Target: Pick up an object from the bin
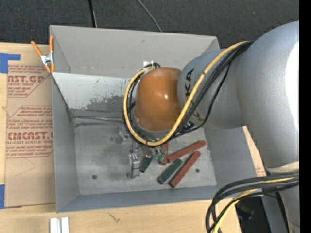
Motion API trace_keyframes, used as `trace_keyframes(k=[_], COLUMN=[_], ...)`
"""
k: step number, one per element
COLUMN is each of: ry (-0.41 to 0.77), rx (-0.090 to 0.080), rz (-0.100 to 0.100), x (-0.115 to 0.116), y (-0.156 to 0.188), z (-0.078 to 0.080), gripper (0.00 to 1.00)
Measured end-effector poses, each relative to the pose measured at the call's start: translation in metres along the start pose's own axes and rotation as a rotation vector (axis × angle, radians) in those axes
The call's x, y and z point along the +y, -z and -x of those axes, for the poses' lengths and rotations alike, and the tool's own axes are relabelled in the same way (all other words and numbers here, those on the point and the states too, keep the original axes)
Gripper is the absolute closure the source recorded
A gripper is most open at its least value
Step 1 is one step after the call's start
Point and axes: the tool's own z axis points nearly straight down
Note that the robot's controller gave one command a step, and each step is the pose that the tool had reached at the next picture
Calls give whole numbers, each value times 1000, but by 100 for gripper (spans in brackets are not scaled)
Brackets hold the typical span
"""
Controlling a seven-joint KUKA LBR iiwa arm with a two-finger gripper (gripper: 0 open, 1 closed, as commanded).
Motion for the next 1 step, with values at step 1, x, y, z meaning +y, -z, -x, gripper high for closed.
trace_keyframes(k=[1], ry=[-52], rx=[-10], rz=[1], x=[-39], y=[-12], z=[5], gripper=[0])
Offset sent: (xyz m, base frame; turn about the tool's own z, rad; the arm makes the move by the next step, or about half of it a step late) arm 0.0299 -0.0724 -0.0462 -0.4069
